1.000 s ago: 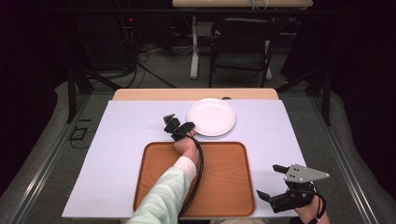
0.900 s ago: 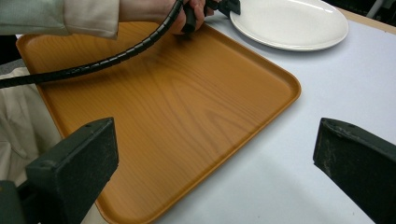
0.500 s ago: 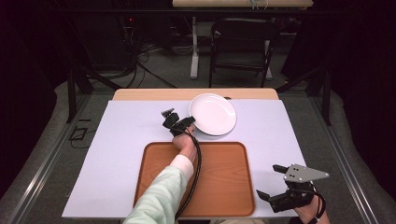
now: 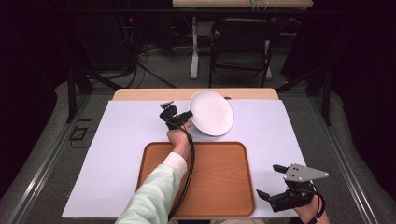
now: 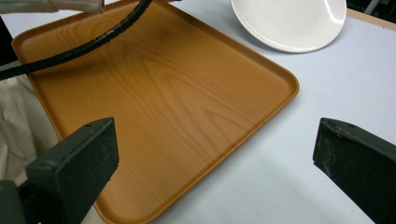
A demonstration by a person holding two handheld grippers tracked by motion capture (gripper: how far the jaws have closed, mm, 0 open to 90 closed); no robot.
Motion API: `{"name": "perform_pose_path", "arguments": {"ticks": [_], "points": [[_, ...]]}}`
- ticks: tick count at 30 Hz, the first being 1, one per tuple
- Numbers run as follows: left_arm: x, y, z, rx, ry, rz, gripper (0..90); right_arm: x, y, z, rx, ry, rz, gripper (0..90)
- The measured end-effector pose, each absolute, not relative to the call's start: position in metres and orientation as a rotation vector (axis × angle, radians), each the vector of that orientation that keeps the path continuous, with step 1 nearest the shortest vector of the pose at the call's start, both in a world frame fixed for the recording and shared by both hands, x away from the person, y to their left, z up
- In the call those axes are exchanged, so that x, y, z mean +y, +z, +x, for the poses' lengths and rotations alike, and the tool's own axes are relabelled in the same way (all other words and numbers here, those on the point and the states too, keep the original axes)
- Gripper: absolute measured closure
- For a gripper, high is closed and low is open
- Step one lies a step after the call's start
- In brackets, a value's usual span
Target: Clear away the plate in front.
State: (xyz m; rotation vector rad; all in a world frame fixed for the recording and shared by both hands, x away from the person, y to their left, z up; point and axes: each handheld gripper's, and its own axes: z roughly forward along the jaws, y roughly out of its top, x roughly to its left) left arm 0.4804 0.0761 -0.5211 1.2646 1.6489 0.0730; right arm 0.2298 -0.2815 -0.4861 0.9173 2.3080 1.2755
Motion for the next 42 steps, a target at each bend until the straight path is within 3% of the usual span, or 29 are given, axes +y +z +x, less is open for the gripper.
{"name": "perform_pose_path", "arguments": {"ticks": [11, 27, 42], "points": [[0.093, -0.502, 0.479, 1.564, 0.084, 1.34, 87.2, -0.276, -0.483, 0.246, 2.318, 1.182, 1.006, 0.0], [0.129, -0.462, 0.458, 1.423, 0.091, 1.394, 87.1, -0.244, -0.47, 0.352, 2.343, 1.258, 1.221, 0.0], [0.14, -0.46, 0.437, 1.359, 0.039, 1.452, 87.0, -0.197, -0.501, 0.421, 2.426, 1.344, 1.377, 2.2]]}}
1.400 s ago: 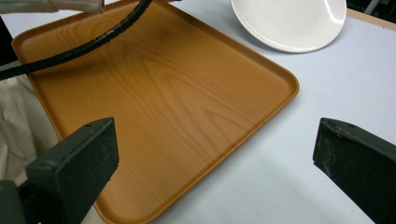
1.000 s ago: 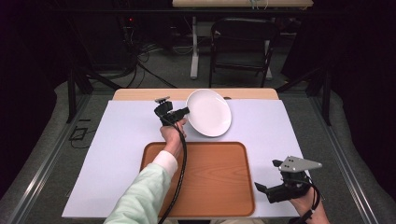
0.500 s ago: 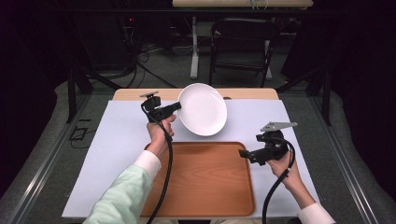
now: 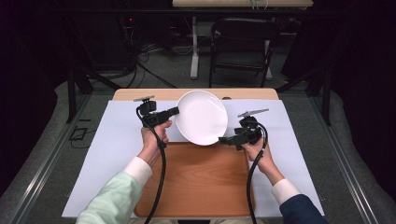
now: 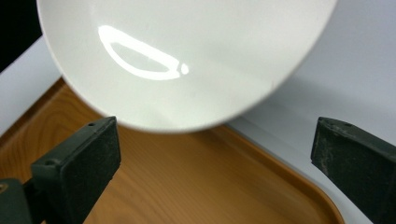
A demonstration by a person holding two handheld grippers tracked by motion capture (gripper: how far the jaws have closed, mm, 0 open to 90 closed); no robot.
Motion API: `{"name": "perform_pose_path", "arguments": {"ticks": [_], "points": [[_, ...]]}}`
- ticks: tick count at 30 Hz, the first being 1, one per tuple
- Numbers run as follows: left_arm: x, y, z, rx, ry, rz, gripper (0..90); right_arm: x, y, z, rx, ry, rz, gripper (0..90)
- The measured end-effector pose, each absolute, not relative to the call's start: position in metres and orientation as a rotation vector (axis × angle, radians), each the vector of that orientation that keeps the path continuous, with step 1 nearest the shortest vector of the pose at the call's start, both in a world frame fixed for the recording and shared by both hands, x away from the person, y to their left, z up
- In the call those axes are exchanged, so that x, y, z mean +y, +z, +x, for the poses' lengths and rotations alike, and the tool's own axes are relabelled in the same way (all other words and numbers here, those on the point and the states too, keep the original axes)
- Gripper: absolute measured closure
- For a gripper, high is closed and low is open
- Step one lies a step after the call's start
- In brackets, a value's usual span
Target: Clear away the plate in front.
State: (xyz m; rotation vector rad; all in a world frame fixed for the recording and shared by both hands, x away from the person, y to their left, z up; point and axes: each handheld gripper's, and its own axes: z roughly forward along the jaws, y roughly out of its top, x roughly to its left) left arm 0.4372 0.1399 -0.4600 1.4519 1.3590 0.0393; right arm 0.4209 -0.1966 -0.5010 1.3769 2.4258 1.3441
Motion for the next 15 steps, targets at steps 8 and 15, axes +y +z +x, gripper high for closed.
{"name": "perform_pose_path", "arguments": {"ticks": [8, 15], "points": [[0.144, -0.463, 0.426, 1.323, 0.017, 1.484, 87.0, -0.187, -0.511, 0.439, 2.389, 1.426, 1.489, 16.0], [0.148, -0.47, 0.42, 1.319, 0.009, 1.497, 87.1, -0.179, -0.519, 0.444, 2.371, 1.383, 1.622, 46.5]]}}
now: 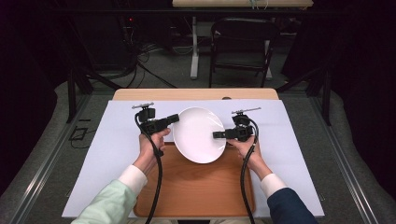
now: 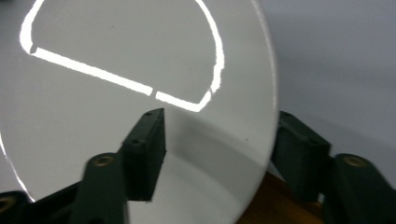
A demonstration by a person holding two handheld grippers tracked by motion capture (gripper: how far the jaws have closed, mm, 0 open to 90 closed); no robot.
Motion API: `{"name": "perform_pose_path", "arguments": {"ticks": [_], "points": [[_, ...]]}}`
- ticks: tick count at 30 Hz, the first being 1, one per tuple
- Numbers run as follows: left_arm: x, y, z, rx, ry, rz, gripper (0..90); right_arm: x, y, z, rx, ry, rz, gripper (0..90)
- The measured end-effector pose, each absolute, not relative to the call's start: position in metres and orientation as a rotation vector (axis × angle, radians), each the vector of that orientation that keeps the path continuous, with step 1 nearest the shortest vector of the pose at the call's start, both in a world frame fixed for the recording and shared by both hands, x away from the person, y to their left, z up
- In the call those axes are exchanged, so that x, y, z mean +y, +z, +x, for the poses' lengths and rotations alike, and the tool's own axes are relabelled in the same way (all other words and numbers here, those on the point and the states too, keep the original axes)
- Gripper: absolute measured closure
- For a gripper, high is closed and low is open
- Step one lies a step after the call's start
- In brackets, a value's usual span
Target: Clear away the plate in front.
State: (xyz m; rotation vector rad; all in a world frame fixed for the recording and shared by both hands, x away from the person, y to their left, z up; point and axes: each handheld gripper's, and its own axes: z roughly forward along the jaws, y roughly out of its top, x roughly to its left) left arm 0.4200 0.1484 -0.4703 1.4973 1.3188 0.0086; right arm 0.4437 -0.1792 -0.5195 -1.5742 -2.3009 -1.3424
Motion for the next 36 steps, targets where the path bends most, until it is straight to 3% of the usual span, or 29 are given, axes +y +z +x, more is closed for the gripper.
{"name": "perform_pose_path", "arguments": {"ticks": [3, 11, 36], "points": [[0.153, -0.474, 0.417, 1.324, -0.018, 1.492, 87.3, -0.184, -0.519, 0.442, -2.263, -1.351, -1.605, 61.0], [0.161, -0.476, 0.404, 1.294, -0.043, 1.542, 87.1, -0.193, -0.508, 0.432, -2.193, -1.381, -1.644, 73.6], [0.176, -0.473, 0.349, 1.209, -0.089, 1.639, 86.3, -0.182, -0.473, 0.363, -2.306, -1.327, -1.678, 77.3]]}}
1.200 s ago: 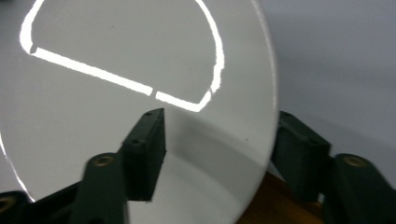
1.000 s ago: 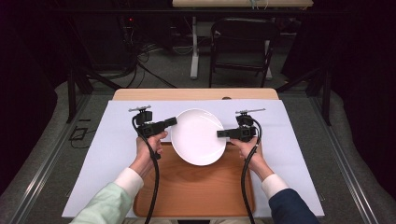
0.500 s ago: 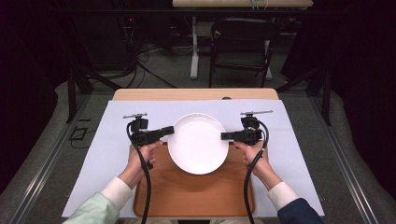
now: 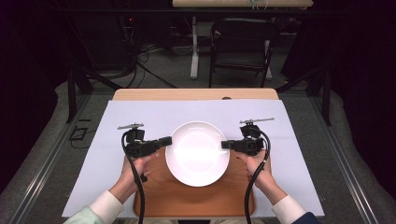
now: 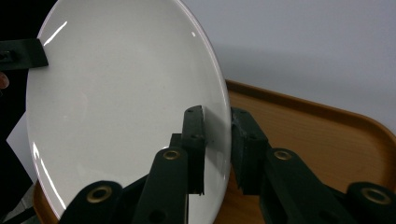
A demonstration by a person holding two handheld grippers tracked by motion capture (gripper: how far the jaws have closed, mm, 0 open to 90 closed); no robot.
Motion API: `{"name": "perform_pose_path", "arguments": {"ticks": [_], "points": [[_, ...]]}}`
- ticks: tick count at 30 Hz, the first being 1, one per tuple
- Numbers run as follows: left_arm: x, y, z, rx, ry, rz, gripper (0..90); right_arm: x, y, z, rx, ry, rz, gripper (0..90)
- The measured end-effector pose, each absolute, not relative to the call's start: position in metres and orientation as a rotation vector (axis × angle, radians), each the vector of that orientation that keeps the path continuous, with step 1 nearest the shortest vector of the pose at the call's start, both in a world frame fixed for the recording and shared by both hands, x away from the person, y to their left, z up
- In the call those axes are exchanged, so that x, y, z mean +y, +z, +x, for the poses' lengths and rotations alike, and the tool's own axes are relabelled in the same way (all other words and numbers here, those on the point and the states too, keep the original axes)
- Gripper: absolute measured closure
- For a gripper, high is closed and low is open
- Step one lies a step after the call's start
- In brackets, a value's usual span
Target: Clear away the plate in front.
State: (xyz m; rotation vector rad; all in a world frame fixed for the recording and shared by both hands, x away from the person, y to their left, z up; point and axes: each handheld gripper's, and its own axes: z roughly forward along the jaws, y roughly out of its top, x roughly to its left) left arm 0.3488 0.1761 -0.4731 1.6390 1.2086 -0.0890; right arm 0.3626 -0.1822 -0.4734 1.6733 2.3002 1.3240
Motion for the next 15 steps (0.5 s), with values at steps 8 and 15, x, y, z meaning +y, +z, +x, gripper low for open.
{"name": "perform_pose_path", "arguments": {"ticks": [8, 15], "points": [[0.178, -0.48, 0.339, 1.216, -0.096, 1.66, 85.8, -0.179, -0.476, 0.349, 2.306, 1.29, 1.668, 77.8], [0.181, -0.488, 0.332, 1.236, -0.123, 1.666, 85.3, -0.175, -0.479, 0.34, 2.321, 1.269, 1.672, 78.1]]}}
